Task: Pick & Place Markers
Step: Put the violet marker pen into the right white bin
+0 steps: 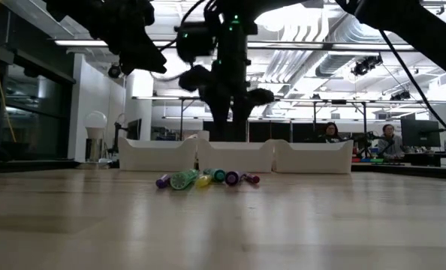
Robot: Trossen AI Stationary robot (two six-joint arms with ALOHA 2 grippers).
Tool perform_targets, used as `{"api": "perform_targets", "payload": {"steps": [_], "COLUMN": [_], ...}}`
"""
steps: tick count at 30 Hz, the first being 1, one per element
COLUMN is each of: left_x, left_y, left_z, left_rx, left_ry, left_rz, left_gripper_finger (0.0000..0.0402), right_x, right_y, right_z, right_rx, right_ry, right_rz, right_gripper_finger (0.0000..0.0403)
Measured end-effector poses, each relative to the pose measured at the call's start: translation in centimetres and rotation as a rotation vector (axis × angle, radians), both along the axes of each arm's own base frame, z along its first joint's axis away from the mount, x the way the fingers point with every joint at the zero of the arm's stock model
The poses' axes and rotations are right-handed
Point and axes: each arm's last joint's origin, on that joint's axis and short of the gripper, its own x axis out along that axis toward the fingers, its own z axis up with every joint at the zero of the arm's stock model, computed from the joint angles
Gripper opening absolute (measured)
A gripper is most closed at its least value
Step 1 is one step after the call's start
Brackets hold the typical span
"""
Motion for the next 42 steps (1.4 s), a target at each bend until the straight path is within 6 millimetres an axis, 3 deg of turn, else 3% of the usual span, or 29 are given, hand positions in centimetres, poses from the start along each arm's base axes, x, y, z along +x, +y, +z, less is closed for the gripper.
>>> {"api": "perform_targets", "payload": {"steps": [3,10,20,25,31,42], "left_x": [0.0,0.0,-0.1,-0.1,-0.1,-0.2], "left_y": [0.0,-0.1,-0.1,-0.1,-0.1,-0.1], "left_z": [0.0,0.0,-0.1,-0.1,-0.2,-0.3], "left_rx": [0.008,0.007,0.006,0.006,0.003,0.0], "left_ry": [0.0,0.001,0.015,0.016,0.028,0.037], "left_rz": [-0.024,-0.044,-0.043,-0.042,-0.042,-0.041], "left_gripper_finger": [0.0143,0.0143,0.0143,0.0143,0.0143,0.0143], "right_x": [-0.2,-1.1,-1.6,-1.9,-2.2,-1.8], "right_y": [0.9,1.0,1.3,1.8,3.7,6.6], "right_z": [-1.8,-4.2,-7.2,-8.3,-9.5,-9.9], "right_rx": [0.0,-0.021,0.039,0.081,0.077,0.082], "right_ry": [0.057,0.139,0.137,0.125,0.143,0.126], "right_rz": [-0.028,-0.125,-0.157,-0.172,-0.178,-0.24], "right_gripper_finger": [0.0154,0.0154,0.0154,0.0154,0.0154,0.0153]}}
